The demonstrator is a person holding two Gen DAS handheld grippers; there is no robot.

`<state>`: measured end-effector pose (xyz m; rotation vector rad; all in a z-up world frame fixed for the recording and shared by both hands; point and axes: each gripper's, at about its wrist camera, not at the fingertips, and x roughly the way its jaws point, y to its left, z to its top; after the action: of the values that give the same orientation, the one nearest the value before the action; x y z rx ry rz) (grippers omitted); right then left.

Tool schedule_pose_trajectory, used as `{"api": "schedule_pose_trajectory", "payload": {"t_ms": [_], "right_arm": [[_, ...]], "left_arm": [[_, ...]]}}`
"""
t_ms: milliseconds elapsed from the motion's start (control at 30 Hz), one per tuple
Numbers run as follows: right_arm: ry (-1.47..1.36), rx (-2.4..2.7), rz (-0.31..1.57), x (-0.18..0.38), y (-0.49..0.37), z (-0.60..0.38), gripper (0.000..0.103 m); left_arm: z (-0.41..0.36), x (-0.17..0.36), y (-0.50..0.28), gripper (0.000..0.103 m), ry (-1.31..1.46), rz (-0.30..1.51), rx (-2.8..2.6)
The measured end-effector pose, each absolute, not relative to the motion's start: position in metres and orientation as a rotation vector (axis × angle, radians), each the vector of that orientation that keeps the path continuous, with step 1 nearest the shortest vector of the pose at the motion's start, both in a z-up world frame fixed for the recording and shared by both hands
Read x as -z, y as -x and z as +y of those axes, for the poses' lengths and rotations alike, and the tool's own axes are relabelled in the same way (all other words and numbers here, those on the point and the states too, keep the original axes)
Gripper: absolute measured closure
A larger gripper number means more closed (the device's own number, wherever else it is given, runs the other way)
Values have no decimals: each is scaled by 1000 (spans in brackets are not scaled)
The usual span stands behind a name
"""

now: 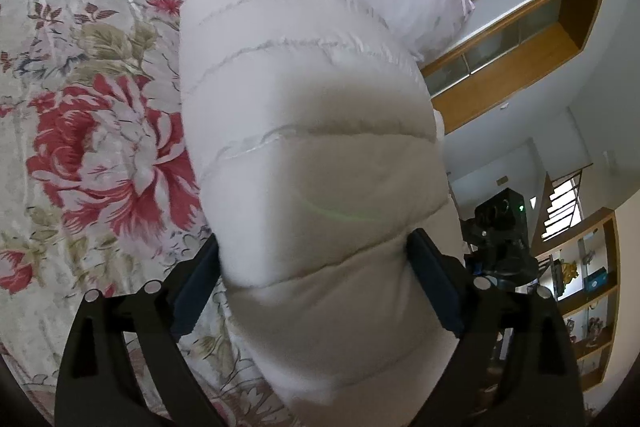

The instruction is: Fold large clothes

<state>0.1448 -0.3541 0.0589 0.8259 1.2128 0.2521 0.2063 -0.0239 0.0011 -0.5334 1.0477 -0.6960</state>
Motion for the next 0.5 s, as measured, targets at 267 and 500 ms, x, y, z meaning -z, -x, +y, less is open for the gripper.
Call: {"api": "schedule_pose_trajectory", "payload": {"t_ms": [267,500], "right_arm": [[-861,-366,1201,-48,-168,-333,18],[-912,-488,1104,-59,-165,-323,66]], "left_arm": [[-20,22,-227,19,709,1076,708],[-3,5,-220,47,732,981,727]]}}
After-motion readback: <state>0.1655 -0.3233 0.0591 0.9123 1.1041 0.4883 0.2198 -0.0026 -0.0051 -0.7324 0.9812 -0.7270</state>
